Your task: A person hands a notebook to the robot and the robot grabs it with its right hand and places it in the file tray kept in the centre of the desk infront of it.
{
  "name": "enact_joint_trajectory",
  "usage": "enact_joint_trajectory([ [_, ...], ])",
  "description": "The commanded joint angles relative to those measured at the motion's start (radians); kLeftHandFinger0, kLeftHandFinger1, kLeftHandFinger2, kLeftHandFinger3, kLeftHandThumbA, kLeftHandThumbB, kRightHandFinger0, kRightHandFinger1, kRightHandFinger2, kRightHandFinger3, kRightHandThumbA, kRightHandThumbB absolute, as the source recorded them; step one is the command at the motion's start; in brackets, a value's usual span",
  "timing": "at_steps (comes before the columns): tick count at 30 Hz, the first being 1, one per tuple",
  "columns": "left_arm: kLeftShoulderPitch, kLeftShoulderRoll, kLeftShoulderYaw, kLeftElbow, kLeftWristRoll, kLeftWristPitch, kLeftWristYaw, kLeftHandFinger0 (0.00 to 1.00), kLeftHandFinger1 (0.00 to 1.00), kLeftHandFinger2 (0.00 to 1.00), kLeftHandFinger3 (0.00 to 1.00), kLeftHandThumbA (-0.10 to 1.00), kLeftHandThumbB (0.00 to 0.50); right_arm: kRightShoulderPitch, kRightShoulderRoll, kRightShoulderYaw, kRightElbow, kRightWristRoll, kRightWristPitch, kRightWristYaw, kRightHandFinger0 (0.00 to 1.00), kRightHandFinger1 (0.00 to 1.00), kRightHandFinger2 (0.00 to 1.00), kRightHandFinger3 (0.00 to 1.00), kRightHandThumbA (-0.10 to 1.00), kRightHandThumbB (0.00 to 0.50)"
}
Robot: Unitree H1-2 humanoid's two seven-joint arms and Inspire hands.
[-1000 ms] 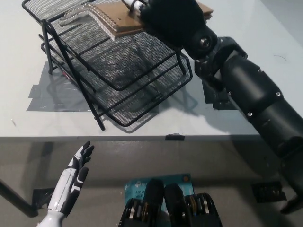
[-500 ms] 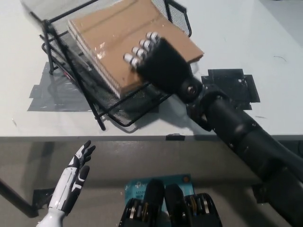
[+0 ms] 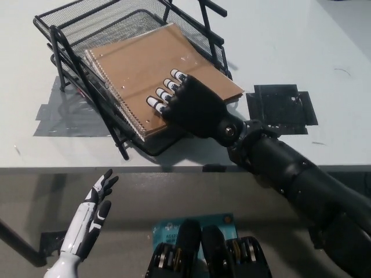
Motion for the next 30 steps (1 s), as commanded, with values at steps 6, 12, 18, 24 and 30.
enact_joint_trajectory([
  [6,-0.017,0.008,-0.007,-0.02,0.009,-0.013,-0.01,1.0,1.0,0.93,1.0,1.0,0.326,-0.006,-0.057,-0.027,-0.162,0.147,-0.086,0.398,1.0,1.0,1.0,1.0,0.97,0.406],
  [12,-0.015,0.009,-0.007,-0.018,0.009,-0.025,-0.009,1.0,1.0,0.92,1.0,1.0,0.309,0.107,-0.124,-0.102,-0.525,0.379,-0.016,0.877,1.0,1.0,1.0,1.0,0.87,0.5],
  [18,-0.014,0.011,-0.007,-0.018,0.002,-0.02,-0.015,1.0,1.0,0.92,1.0,1.0,0.309,0.163,-0.2,-0.129,-0.762,0.521,0.068,1.105,1.0,1.0,1.0,1.0,0.8,0.5],
  [24,-0.019,0.012,-0.007,-0.014,-0.007,-0.027,-0.018,1.0,1.0,0.91,1.0,1.0,0.299,0.222,-0.307,-0.124,-0.996,0.712,0.172,1.318,1.0,1.0,1.0,1.0,0.79,0.5],
  [30,-0.023,0.012,-0.009,-0.015,-0.004,-0.029,-0.02,1.0,0.99,0.91,1.0,1.0,0.293,0.281,-0.442,-0.115,-1.214,0.889,0.291,1.466,1.0,1.0,1.0,1.0,0.75,0.5],
])
